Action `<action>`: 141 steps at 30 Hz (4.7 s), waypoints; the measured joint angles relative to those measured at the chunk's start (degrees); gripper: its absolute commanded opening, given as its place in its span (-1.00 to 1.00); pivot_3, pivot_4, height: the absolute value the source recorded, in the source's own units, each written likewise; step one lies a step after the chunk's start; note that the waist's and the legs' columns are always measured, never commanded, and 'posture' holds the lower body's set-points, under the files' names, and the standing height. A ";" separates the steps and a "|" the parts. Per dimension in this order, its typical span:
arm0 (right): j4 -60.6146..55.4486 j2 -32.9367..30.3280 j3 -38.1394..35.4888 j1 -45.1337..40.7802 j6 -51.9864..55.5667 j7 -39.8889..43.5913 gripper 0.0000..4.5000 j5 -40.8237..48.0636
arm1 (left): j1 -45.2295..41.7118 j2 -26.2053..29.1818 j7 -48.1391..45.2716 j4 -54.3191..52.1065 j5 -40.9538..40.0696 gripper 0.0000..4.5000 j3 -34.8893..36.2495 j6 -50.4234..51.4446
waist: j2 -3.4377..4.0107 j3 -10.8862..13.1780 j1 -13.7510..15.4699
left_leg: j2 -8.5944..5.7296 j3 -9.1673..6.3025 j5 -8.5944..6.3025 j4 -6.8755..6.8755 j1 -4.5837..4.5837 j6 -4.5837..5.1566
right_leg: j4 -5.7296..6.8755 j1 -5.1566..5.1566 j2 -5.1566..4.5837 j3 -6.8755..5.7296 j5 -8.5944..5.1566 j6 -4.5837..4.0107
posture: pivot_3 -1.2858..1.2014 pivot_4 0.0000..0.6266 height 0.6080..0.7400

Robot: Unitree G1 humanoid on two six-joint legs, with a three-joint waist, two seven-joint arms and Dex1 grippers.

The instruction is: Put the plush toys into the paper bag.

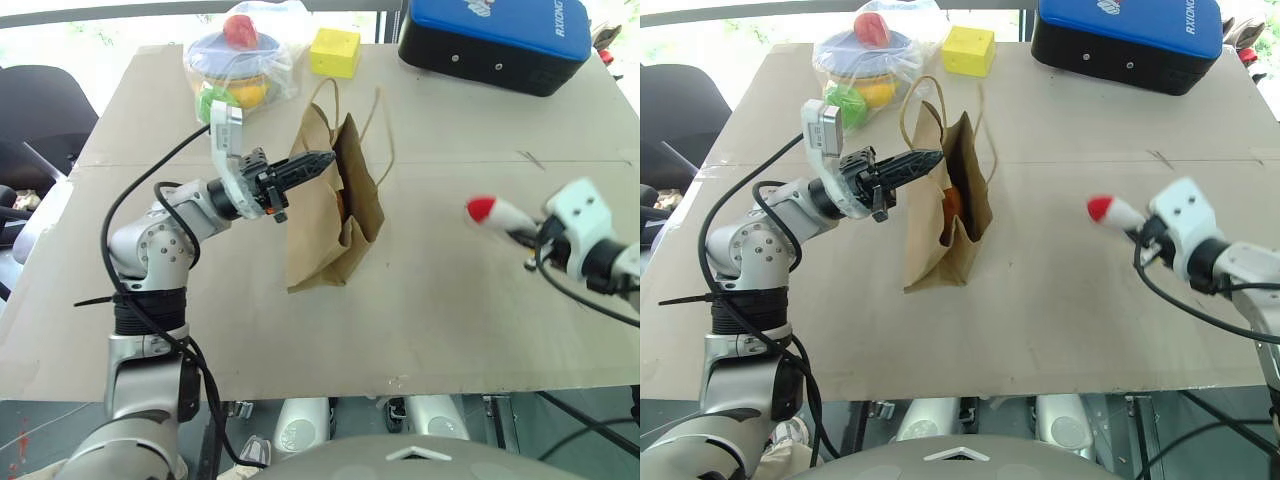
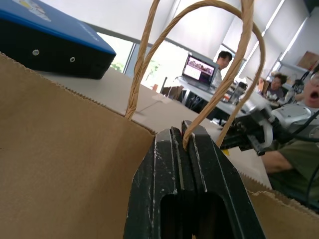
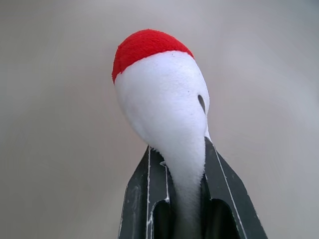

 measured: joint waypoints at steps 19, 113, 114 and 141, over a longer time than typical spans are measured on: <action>14.79 -9.56 32.93 -26.99 -39.61 13.30 -0.98 -25.85 | -4.50 -4.31 7.07 -2.16 -4.20 -1.00 0.64 2.76 | -0.03 -0.02 0.10 | -0.02 0.02 0.00 0.06 -0.07 0.01 | -0.08 -0.02 -0.08 -0.07 0.00 0.00 | 0.03 -0.52 0.84; 4.51 1.93 15.65 -0.23 5.63 4.49 -0.97 -3.83 | 6.40 -2.72 11.36 -11.88 -2.96 -1.00 0.07 -1.00 | -0.04 -0.07 1.17 | -0.06 -0.04 -0.01 0.06 -0.10 0.02 | -0.08 0.02 -0.12 -0.12 0.01 -0.01 | 0.03 -0.52 0.84; 3.47 0.60 12.81 1.04 6.39 6.31 -0.97 -1.43 | 6.61 -2.62 11.41 -11.90 -3.00 -1.00 0.29 -0.96 | -0.05 -0.08 1.24 | -0.06 -0.04 -0.01 0.06 -0.09 0.02 | -0.08 0.02 -0.12 -0.11 0.01 0.00 | 0.03 -0.52 0.84; 32.63 24.99 38.52 -28.77 -16.96 11.29 -0.97 -7.53 | 12.58 0.75 10.26 -13.49 -5.05 -1.00 4.97 -1.81 | -0.05 -0.07 -0.02 | 0.00 -0.06 0.00 0.02 -0.08 0.01 | -0.07 -0.05 -0.06 -0.14 0.09 -0.12 | 0.03 -0.52 0.84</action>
